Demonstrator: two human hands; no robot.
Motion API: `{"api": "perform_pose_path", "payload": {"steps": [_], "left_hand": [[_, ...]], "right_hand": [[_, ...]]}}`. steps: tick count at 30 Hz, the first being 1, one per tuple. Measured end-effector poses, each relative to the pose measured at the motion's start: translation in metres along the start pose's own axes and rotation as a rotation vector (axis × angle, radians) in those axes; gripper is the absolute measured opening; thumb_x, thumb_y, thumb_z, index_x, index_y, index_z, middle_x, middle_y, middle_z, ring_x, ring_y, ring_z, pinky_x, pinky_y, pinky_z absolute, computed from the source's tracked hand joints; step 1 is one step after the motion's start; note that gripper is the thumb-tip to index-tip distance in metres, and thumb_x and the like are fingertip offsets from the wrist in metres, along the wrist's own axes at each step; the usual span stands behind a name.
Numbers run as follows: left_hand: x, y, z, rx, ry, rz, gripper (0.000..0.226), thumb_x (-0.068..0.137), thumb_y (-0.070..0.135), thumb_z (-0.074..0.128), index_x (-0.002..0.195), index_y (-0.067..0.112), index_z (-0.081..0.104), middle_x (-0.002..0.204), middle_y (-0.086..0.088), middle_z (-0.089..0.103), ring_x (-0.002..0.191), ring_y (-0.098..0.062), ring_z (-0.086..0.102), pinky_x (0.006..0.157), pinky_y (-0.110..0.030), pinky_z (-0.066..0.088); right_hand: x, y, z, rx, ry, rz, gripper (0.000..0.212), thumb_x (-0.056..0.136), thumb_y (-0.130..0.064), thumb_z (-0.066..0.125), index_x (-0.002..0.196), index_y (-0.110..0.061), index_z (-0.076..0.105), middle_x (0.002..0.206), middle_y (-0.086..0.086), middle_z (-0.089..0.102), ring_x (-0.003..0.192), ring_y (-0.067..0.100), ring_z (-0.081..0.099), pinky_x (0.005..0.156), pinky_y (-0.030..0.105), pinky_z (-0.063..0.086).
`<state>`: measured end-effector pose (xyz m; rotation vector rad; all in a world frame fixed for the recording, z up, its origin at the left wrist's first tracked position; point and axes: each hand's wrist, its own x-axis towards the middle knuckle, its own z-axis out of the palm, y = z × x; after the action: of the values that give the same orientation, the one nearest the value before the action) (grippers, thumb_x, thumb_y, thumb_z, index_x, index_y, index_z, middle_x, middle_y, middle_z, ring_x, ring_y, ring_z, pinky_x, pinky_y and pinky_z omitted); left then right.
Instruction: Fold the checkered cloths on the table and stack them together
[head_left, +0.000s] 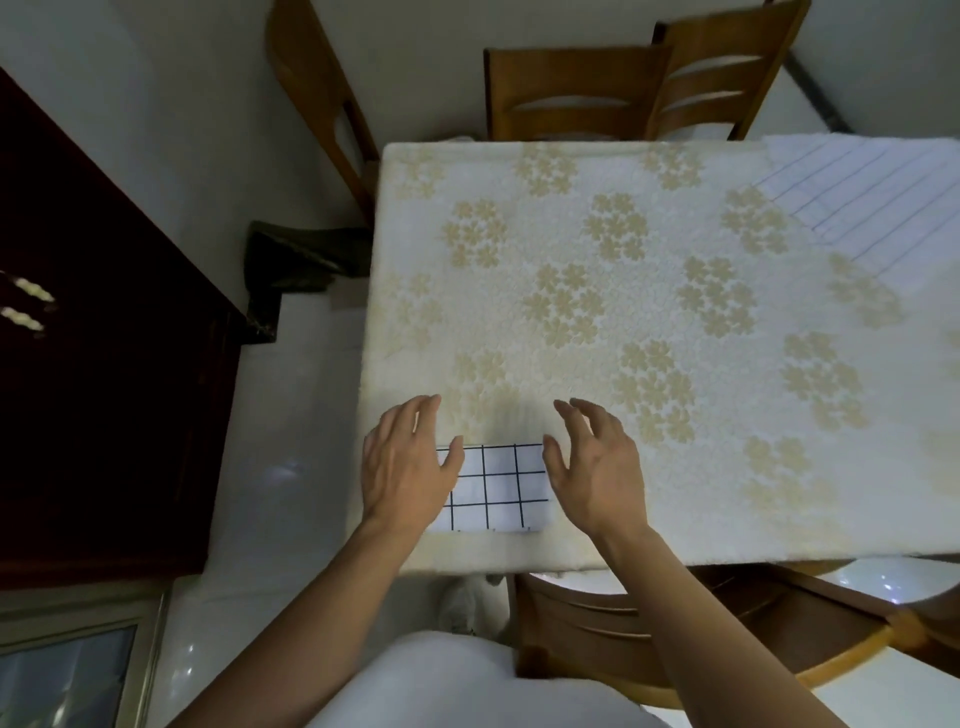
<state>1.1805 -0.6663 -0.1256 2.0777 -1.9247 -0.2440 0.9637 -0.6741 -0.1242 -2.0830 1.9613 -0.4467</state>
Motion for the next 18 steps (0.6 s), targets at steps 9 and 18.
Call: {"api": "perform_pose_path", "payload": {"steps": [9, 18], "left_hand": [[-0.021, 0.019, -0.024, 0.099, 0.055, 0.173, 0.061, 0.089, 0.048, 0.047, 0.140, 0.016, 0.053, 0.143, -0.005, 0.055, 0.129, -0.028, 0.051, 0.105, -0.049, 0.044], [-0.043, 0.013, -0.017, 0.129, -0.028, 0.213, 0.062, 0.090, 0.053, 0.036, 0.135, 0.017, 0.059, 0.139, -0.005, 0.059, 0.125, -0.027, 0.056, 0.104, -0.048, 0.047]], "right_hand": [[-0.026, -0.029, -0.021, -0.157, 0.030, -0.158, 0.056, 0.097, -0.047, 0.039, 0.141, -0.016, 0.052, 0.145, 0.012, 0.051, 0.136, 0.032, 0.046, 0.109, 0.051, 0.041], [-0.061, -0.034, -0.009, -0.180, -0.018, -0.109, 0.055, 0.095, -0.048, 0.044, 0.141, -0.019, 0.053, 0.145, 0.011, 0.053, 0.136, 0.030, 0.048, 0.110, 0.051, 0.040]]}}
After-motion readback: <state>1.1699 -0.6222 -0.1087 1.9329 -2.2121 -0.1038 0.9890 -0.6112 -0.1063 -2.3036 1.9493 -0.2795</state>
